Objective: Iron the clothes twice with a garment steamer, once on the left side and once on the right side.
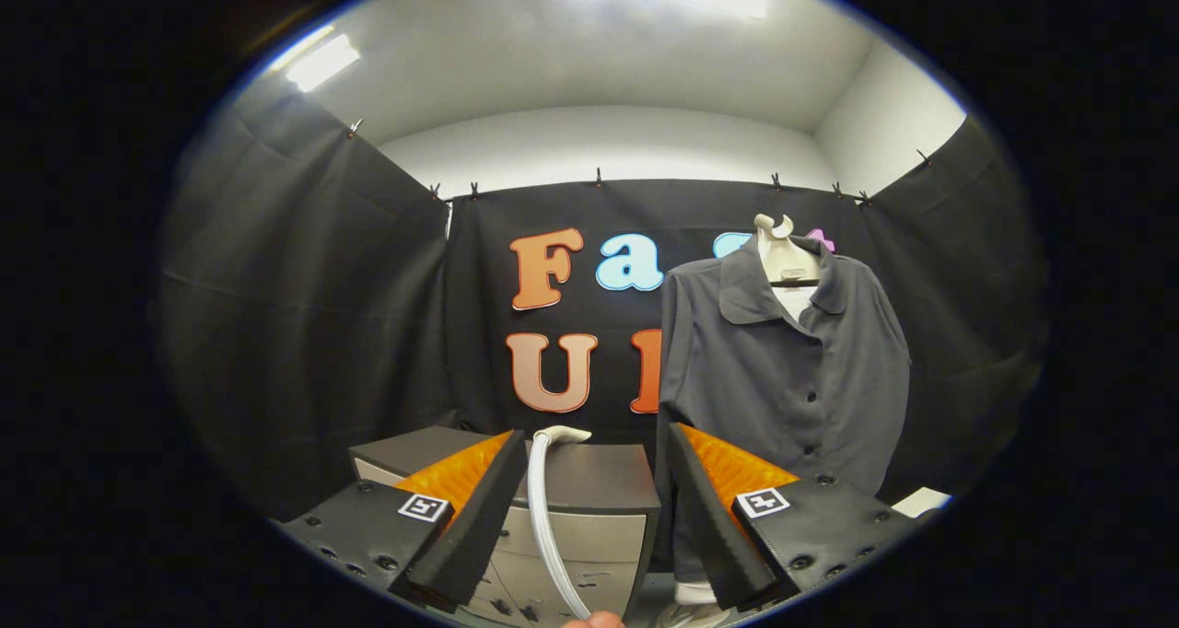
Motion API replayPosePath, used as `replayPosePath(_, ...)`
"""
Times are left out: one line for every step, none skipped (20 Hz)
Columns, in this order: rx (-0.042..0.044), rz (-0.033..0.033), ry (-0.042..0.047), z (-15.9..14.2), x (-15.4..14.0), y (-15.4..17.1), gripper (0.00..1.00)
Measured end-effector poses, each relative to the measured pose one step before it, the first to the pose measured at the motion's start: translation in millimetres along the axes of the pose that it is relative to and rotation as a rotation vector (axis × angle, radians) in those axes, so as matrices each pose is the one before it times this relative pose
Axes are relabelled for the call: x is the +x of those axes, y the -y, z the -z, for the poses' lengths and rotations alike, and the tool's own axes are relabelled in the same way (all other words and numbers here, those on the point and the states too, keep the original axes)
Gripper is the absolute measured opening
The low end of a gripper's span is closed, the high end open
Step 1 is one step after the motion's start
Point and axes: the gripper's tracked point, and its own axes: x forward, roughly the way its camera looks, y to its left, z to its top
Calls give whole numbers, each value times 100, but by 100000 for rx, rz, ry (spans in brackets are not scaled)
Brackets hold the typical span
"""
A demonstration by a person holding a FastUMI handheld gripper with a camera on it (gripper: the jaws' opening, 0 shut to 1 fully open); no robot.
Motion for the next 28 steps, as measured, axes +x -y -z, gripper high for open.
replayPosePath(1176,1405,-832,-177,2000,-396,97)
replayPosePath(812,1830,-2084,54,2100,-247,97)
replayPosePath(509,1346,-2514,352,2288,-445,97)
replayPosePath(306,1098,-2843,420,2275,-650,98)
replayPosePath(-114,545,-3076,684,2251,-762,98)
replayPosePath(-521,1109,-2968,511,2536,-734,98)
replayPosePath(-866,1665,-3633,673,2611,-586,98)
replayPosePath(-1183,2148,-4468,622,2622,-488,98)
replayPosePath(-1456,2694,-4687,709,2567,-473,98)
replayPosePath(-1105,1266,-4436,377,2475,-800,98)
replayPosePath(-1565,-605,-2050,7,2432,-1054,98)
replayPosePath(-1256,-562,-511,-379,2475,-1093,99)
replayPosePath(-889,-976,-1306,-44,2501,-1029,98)
replayPosePath(-2126,477,-3104,557,2200,-644,98)
replayPosePath(-3348,2464,-4132,1109,2040,96,98)
replayPosePath(-2890,1318,-4276,973,1859,-159,98)
replayPosePath(-1830,-561,-3155,686,1796,-783,98)
replayPosePath(-1164,-557,-2543,331,1760,-771,98)
replayPosePath(-297,-1312,-2491,376,1396,-667,98)
replayPosePath(-429,-1143,-2978,730,1318,-400,98)
replayPosePath(-480,-800,-2950,572,1310,-246,98)
replayPosePath(-42,198,-3242,467,848,60,98)
replayPosePath(-440,595,-2650,653,477,272,98)
replayPosePath(342,389,-2078,288,340,10,99)
replayPosePath(313,-893,-2222,366,263,-188,99)
replayPosePath(551,-766,-3178,467,369,-212,98)
replayPosePath(36,-1116,-2484,513,0,-352,98)
replayPosePath(-430,-386,-3122,564,399,-173,98)
